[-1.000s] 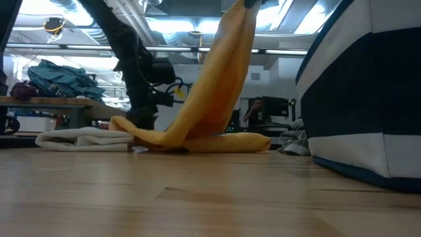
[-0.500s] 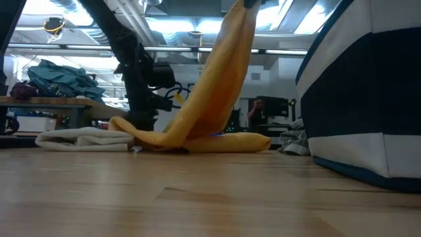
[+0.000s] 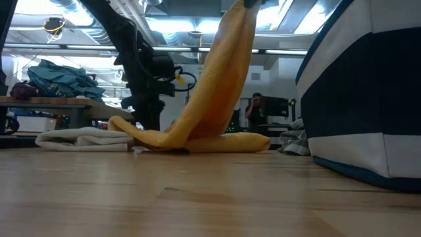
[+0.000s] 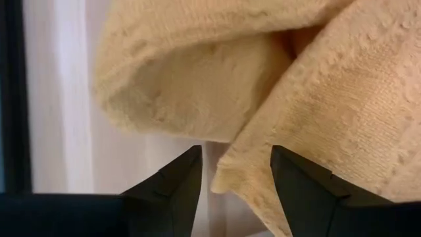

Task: Fold towel
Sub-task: Fold the yellow towel

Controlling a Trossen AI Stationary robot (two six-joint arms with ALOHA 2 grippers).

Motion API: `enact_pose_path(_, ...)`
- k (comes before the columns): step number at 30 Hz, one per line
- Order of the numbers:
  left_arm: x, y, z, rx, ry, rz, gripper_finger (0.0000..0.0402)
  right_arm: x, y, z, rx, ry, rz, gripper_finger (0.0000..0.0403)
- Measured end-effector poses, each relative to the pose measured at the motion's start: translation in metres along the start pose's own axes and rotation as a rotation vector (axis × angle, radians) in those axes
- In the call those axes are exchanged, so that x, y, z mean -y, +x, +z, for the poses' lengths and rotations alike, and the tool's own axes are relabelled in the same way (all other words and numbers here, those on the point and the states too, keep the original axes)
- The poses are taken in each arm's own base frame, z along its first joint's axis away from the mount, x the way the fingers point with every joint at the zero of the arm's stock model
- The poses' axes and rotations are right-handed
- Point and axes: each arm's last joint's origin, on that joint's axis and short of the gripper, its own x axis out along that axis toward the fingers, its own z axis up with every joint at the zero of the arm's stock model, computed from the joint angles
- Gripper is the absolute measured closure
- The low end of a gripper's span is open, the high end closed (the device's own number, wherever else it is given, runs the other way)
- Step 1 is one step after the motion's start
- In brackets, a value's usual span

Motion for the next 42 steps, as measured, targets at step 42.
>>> enact_pose_path(42,0.010,0.006,0.008,0.089,0.122,-0.119,0.0229,-0.005,0.000,0.005,0.035,-0.007,0.139,0.0391)
